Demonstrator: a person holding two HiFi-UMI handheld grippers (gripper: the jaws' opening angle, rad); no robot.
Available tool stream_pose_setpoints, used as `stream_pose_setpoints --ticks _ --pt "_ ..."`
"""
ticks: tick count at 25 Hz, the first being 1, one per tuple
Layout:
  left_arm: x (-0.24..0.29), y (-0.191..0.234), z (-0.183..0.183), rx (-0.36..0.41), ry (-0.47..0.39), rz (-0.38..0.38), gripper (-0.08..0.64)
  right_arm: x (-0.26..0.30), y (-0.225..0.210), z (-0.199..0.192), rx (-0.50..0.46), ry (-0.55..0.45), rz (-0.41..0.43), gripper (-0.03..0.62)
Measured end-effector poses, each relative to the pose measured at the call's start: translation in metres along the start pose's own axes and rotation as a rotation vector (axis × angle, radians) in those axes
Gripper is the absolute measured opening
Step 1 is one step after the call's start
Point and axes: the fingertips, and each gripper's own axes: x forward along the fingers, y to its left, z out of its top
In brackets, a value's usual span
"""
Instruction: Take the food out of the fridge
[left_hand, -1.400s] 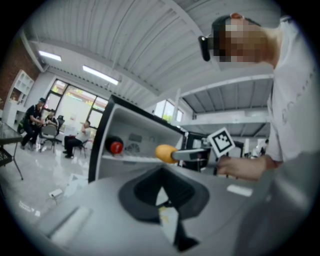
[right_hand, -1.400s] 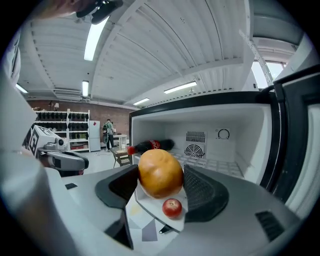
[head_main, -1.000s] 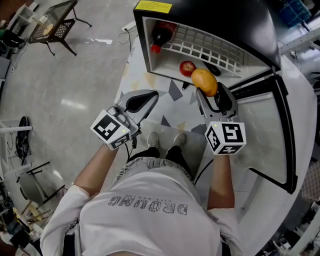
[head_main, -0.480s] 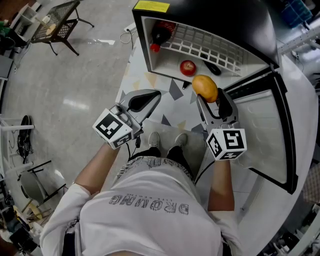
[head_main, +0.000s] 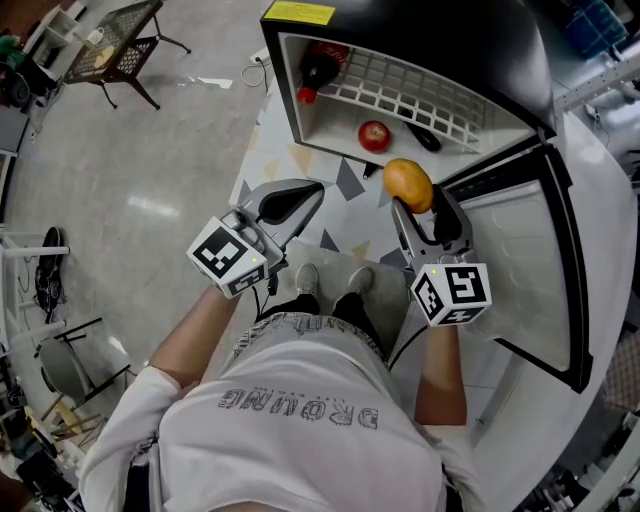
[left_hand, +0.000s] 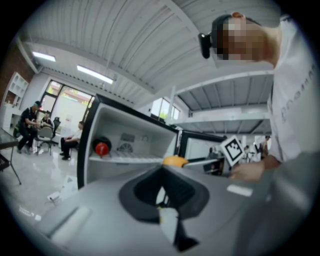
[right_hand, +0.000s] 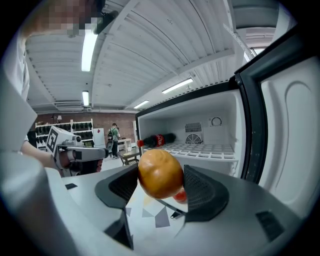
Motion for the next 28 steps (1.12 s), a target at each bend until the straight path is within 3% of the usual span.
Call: stream_pose_setpoints --ticks 28 --pt "0.018 -0.005 0.002 -0.004 -0.011 0.026 0.006 0.003 -0.01 -0.008 0.0 0.033 0.051 0.282"
